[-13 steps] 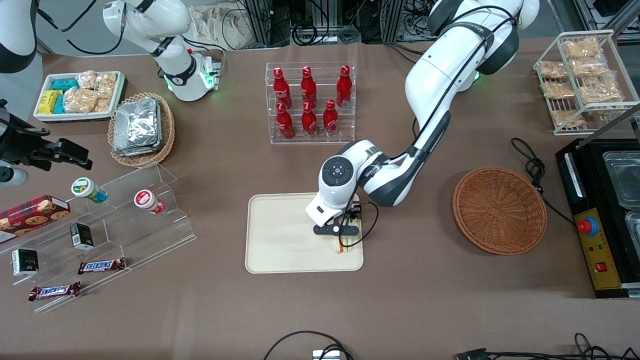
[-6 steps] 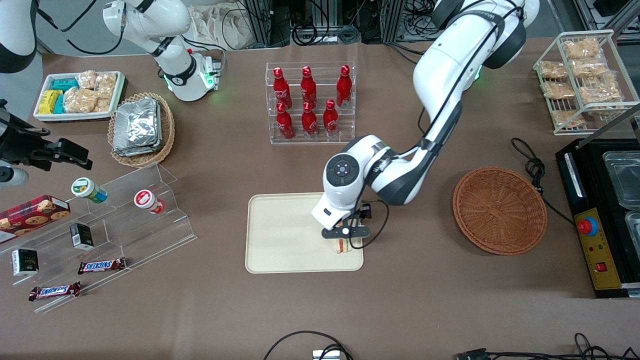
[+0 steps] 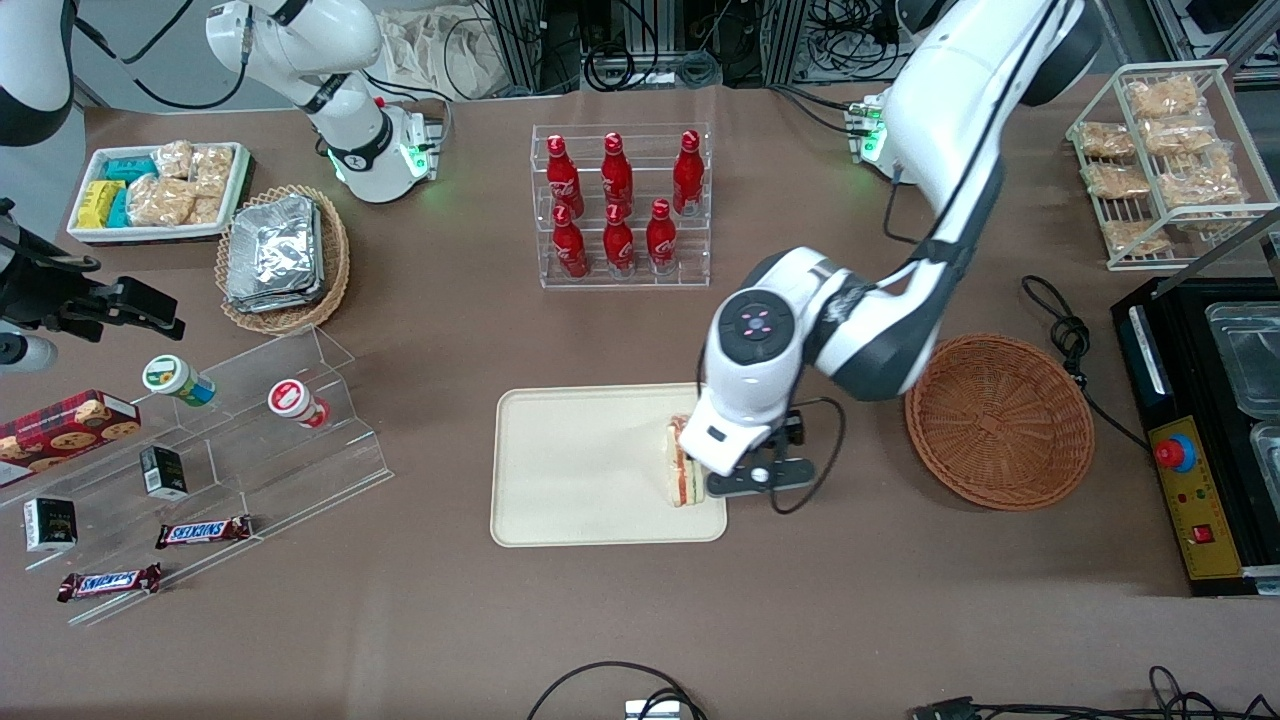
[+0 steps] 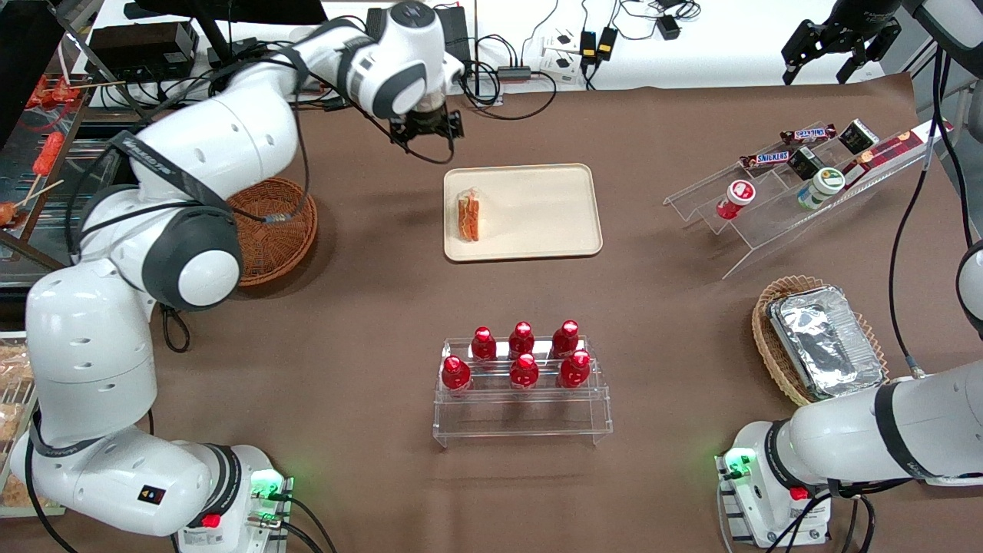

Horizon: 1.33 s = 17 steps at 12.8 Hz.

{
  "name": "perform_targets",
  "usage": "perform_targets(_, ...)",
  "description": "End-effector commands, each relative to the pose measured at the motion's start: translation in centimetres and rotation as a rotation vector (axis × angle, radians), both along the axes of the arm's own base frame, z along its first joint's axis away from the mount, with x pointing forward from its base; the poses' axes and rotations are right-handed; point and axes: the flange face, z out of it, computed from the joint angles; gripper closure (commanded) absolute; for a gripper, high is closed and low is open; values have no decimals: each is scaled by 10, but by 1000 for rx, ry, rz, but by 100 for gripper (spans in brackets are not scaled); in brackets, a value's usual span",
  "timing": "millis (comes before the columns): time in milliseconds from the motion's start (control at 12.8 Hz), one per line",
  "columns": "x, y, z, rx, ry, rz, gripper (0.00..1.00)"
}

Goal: Place sandwich from basket to tray

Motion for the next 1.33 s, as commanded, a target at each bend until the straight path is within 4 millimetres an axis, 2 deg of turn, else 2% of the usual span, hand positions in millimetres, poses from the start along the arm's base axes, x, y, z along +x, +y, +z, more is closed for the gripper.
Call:
perform_targets(0,9,49,49,19,-26,64,0)
perform_targets(156,17,76,75,10,-57,103,0)
perform_targets(312,21,99,93,-16,-56,128,0)
perform_targets(546,15,136,120,30,-8,146,0)
perform_targets(624,17,162,131,40,8,132,0)
perform_targets(780,14,193,155,-19,35,122,0)
perform_targets(1092,9,236,170,-53,74,122,0)
perform_targets(1248,-1,259,179,-54,81,71,0)
